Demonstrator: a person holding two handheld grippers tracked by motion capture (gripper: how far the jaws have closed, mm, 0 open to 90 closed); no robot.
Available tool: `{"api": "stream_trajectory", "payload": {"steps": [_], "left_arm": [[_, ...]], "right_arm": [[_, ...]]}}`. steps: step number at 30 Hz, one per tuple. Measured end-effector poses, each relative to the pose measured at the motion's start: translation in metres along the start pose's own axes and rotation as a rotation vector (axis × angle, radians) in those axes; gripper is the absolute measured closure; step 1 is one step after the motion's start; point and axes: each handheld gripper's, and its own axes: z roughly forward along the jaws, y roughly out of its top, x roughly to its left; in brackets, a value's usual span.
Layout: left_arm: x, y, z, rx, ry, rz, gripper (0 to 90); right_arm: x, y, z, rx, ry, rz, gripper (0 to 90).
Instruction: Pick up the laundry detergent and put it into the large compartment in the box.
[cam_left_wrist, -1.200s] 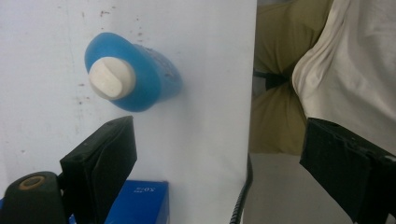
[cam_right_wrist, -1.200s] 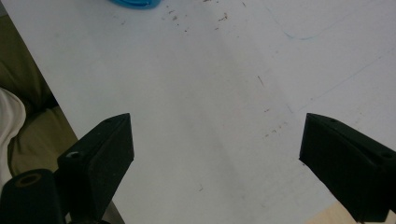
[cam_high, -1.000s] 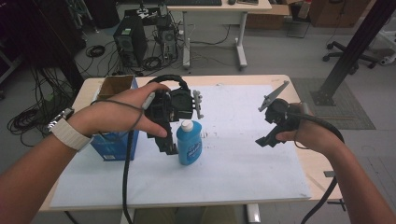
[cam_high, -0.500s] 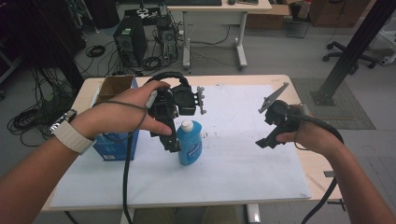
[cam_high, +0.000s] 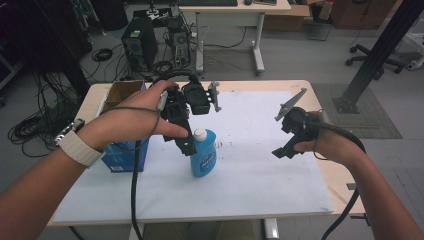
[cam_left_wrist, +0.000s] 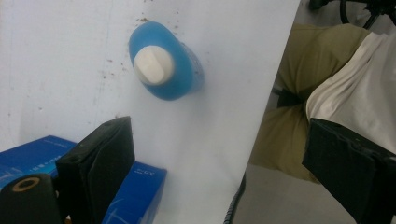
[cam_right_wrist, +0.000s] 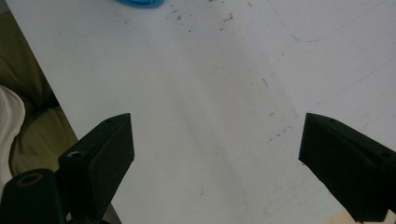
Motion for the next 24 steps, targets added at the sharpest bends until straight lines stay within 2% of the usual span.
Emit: {"api": "stream_trajectory", "payload": {"steps": [13,16,18,19,24], "left_arm": [[0.001,0.012,-0.002,0.003,0.025,-0.091,9.4],[0.002,0.013,-0.002,0.006,0.029,-0.102,9.4],[0.002,0.015,-0.002,0.01,0.034,-0.12,9.4],[0.003,0.016,-0.001,0.006,0.043,-0.146,9.4],[0.005,0.017,-0.001,0.003,0.052,-0.179,9.4]], "right_arm": [[-0.002,-0.002,0.001,-0.004,0.003,-0.004,10.4],[-0.003,-0.003,0.001,-0.006,0.004,-0.004,10.4],[-0.003,-0.003,0.001,-0.004,0.005,-0.005,10.4],[-0.003,-0.004,0.001,-0.004,0.006,-0.005,10.4],[-0.003,-0.003,0.002,-0.006,0.007,-0.009,10.4]]}}
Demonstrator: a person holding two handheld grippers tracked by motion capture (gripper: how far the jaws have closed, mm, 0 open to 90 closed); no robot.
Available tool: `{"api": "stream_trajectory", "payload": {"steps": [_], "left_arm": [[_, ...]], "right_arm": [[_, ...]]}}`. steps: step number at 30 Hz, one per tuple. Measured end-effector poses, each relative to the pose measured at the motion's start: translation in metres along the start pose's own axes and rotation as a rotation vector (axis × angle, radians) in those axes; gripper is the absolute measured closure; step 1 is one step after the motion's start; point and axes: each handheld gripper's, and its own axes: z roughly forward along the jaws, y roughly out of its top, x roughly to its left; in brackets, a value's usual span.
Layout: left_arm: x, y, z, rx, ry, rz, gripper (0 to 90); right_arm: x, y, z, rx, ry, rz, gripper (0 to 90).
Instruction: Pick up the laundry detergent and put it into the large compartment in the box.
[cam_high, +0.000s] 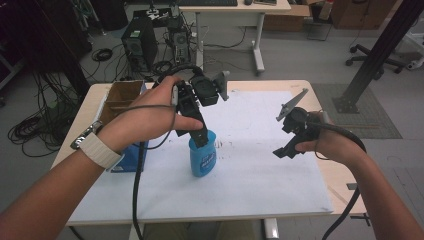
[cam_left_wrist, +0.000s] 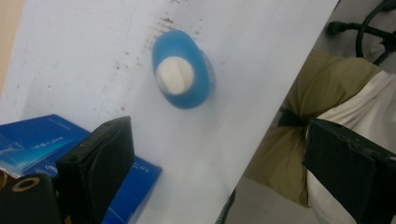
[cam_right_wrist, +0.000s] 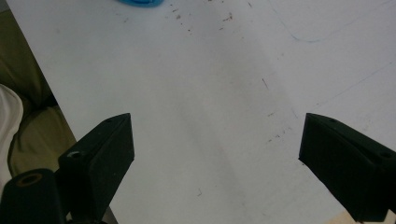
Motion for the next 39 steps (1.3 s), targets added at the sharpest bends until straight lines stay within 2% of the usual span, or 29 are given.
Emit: {"api": "stream_trajectory", "payload": {"steps": [5,6,7,8,18,26,30,35,39], "left_arm": [[0.004,0.002,0.0,0.006,0.005,-0.045,9.4],[0.005,0.002,0.0,0.01,0.008,-0.066,9.4],[0.005,0.002,0.0,0.01,0.008,-0.066,9.4],[0.007,0.003,0.001,0.014,0.011,-0.092,9.4],[0.009,0.005,0.005,0.025,0.011,-0.136,9.4],[0.014,0.013,0.012,0.04,0.014,-0.214,9.4],[0.017,0.016,0.015,0.045,0.001,-0.25,9.4],[0.021,0.019,0.019,0.059,0.009,-0.276,9.9],[0.025,0.021,0.021,0.047,0.018,-0.309,10.1]], "right_arm": [[0.0,0.001,-0.001,-0.002,0.0,-0.006,10.4],[0.0,0.001,-0.001,-0.004,-0.001,-0.006,10.4],[0.0,0.001,-0.001,-0.003,0.0,-0.007,10.4],[0.0,0.001,-0.001,-0.004,0.001,-0.01,10.3],[-0.003,0.004,0.001,-0.01,0.007,-0.021,10.4],[-0.005,0.004,0.003,-0.015,0.013,-0.029,10.4],[-0.007,0.003,0.004,-0.018,0.016,-0.027,10.3],[-0.008,0.002,0.006,-0.016,0.018,-0.027,10.4],[-0.009,0.002,0.007,-0.017,0.019,-0.025,10.4]]}}
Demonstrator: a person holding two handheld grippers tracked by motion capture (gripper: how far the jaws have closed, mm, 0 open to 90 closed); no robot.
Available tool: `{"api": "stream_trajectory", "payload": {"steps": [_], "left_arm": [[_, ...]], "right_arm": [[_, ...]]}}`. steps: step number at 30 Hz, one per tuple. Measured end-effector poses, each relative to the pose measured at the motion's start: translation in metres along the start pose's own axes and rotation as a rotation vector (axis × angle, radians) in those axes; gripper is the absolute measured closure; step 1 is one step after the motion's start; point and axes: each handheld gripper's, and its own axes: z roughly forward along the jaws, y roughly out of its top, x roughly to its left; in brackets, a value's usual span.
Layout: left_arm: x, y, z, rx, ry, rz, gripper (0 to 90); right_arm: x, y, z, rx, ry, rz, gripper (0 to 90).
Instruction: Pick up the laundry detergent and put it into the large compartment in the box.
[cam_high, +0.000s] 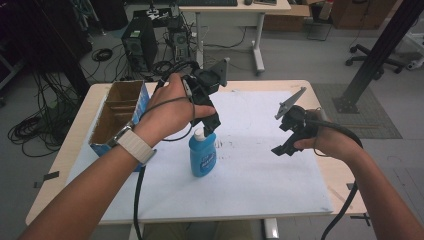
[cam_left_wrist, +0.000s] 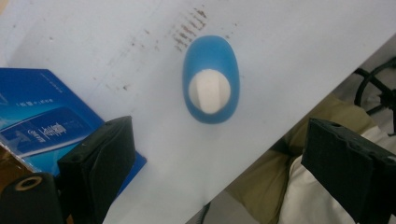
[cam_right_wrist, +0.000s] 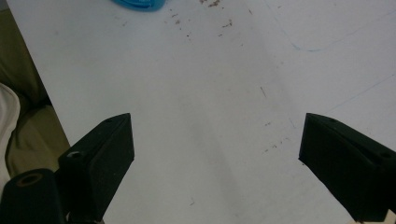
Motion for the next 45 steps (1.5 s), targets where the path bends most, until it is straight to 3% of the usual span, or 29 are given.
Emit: {"api": "stream_trajectory", "payload": {"steps": [15,45], "left_arm": [[0.011,0.005,0.005,-0.041,0.006,-0.092,9.7],[0.016,0.013,0.028,-0.049,-0.034,-0.105,10.0]], "right_arm": [[0.0,0.001,0.003,0.004,0.007,-0.005,10.4],[-0.002,0.003,0.007,0.005,0.011,-0.004,10.4]]}}
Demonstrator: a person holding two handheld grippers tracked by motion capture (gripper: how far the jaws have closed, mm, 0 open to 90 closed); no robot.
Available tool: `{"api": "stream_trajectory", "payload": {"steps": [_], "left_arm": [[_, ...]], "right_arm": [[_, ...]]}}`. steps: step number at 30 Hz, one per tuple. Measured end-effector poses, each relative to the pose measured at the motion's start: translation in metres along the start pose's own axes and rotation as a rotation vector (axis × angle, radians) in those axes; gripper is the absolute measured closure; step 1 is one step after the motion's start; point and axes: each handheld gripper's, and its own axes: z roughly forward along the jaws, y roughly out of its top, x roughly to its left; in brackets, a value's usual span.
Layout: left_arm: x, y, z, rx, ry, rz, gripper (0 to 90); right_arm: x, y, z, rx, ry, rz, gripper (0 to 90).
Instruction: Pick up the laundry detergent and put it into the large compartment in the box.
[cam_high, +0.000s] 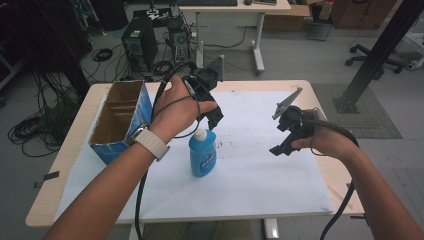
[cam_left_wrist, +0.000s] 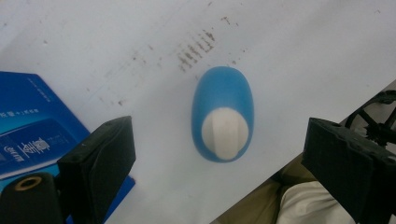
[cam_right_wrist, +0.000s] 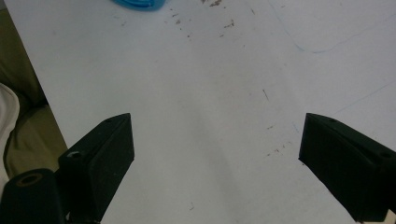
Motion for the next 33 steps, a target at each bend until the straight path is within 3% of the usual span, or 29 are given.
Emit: {"api": "stream_trajectory", "payload": {"steps": [18,25,33], "left_arm": [[0.0,0.001,0.018,0.011,-0.006,-0.016,9.2],[-0.001,0.0,0.027,0.016,-0.006,0.023,9.2],[-0.001,-0.002,0.034,0.019,-0.013,0.024,9.2]], "right_arm": [[0.0,-0.006,0.001,-0.008,-0.002,0.008,10.4],[-0.001,-0.006,0.002,-0.012,0.001,0.006,10.4],[-0.001,-0.006,0.004,-0.008,0.003,0.005,10.4]]}}
